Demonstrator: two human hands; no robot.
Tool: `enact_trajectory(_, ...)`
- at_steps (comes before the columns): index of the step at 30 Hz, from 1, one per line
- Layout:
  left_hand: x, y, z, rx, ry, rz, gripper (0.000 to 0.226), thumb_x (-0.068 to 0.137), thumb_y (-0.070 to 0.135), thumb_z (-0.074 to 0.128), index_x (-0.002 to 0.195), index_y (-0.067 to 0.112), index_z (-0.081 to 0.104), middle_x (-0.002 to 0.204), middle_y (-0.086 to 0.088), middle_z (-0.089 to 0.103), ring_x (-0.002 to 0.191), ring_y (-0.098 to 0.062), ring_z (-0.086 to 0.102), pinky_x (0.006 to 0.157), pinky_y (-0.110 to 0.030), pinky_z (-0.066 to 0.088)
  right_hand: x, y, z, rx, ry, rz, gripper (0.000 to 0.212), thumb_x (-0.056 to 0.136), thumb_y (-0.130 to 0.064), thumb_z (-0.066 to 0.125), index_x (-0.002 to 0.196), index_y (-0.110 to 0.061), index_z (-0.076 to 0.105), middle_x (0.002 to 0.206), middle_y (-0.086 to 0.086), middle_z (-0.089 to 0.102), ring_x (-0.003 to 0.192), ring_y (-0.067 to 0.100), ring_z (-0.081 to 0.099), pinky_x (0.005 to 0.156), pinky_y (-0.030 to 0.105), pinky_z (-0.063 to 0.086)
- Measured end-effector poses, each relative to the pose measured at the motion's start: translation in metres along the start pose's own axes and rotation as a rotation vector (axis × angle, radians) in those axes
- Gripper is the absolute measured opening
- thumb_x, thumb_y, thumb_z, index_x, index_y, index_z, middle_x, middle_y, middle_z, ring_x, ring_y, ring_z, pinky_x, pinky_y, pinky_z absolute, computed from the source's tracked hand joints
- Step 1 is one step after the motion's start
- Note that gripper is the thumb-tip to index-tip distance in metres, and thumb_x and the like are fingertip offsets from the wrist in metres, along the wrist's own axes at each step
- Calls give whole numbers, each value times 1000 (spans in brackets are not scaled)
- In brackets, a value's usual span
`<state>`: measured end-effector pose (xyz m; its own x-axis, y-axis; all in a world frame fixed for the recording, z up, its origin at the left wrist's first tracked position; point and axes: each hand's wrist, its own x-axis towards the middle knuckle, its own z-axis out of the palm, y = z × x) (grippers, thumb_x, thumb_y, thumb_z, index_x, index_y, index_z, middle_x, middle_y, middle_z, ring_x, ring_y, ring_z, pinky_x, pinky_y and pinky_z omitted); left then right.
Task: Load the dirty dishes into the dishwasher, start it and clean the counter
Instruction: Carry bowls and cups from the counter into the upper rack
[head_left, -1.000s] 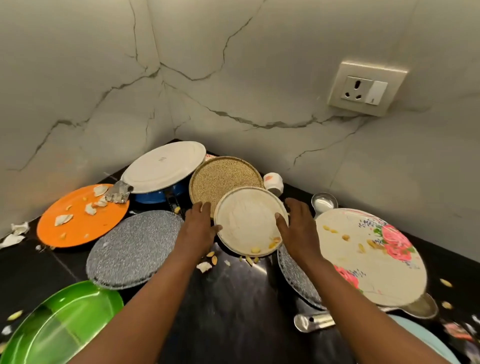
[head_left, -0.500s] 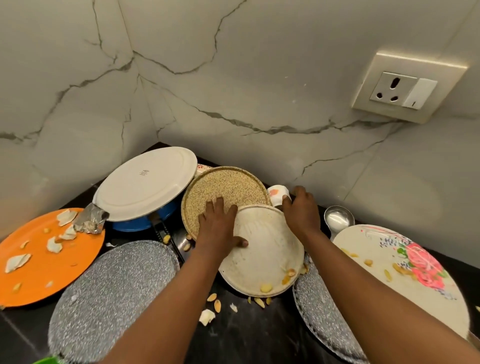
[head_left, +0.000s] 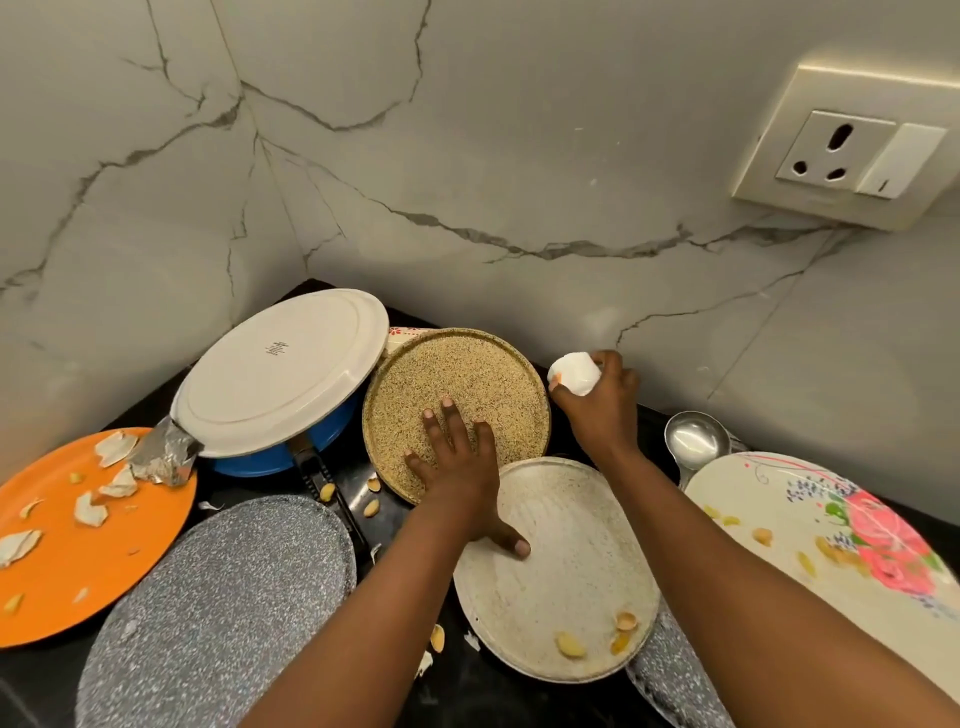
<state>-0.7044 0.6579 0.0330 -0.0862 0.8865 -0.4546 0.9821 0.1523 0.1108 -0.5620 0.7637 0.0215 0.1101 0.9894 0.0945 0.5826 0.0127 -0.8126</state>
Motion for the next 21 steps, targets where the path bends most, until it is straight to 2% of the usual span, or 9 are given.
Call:
enact_trajectory(4, -11, -9, 13, -188, 109, 51, 133, 62, 73, 68, 150, 14, -14, 147, -20, -39, 133, -43, -37, 106, -67, -8, -30, -6, -16, 87, 163, -141, 63, 77, -21, 78, 127, -9, 41, 128, 10, 38, 102, 18, 46, 73, 17, 36)
enact_trajectory(6, -22, -10, 17, -272, 216, 35, 115, 73, 72, 58, 151, 15, -5, 153, -18, -29, 140, -41, -25, 110, -62, -5, -47, -8, -27, 119, 200, -181, 62, 77, -20, 77, 127, -9, 42, 127, 10, 40, 101, 16, 46, 66, 7, 33)
enact_trajectory(7, -26, -8, 18, -289, 270, 13, 107, 78, 70, 54, 151, 15, -1, 155, -18, -23, 142, -41, -18, 111, -60, -2, -55, -8, -30, 122, 202, -204, 61, 77, -20, 77, 127, -10, 44, 127, 9, 41, 101, 15, 46, 67, 7, 33)
enact_trajectory(11, -49, 1, 20, -248, 441, -34, 85, 87, 63, 47, 149, 15, 13, 158, -16, -3, 143, -37, 2, 112, -54, 10, -89, -4, -50, 119, 176, -310, 58, 78, -22, 77, 129, -17, 50, 123, 3, 47, 104, 6, 44, 82, 16, 35)
enact_trajectory(15, -78, 9, 32, -175, 532, -11, 75, 91, 57, 47, 147, 16, 20, 157, -15, 5, 141, -36, 10, 111, -54, 13, -126, 5, -69, 181, 137, -342, 50, 81, -28, 75, 123, -25, 48, 115, -4, 52, 105, 17, 52, 85, 33, 47)
enact_trajectory(19, -122, 21, 58, -118, 551, -20, 74, 89, 56, 50, 144, 14, 24, 156, -15, 11, 140, -35, 15, 109, -54, 19, -175, 22, -94, 153, 145, -352, 52, 79, -28, 76, 122, -24, 47, 113, -9, 51, 102, 11, 49, 82, 26, 44)
enact_trajectory(21, -145, 31, 71, -78, 528, -27, 74, 89, 56, 51, 144, 14, 24, 156, -16, 12, 140, -37, 15, 109, -55, 18, -201, 32, -112, 144, 146, -350, 53, 78, -27, 76, 122, -24, 46, 114, -9, 50, 103, 11, 48, 83, 28, 45)
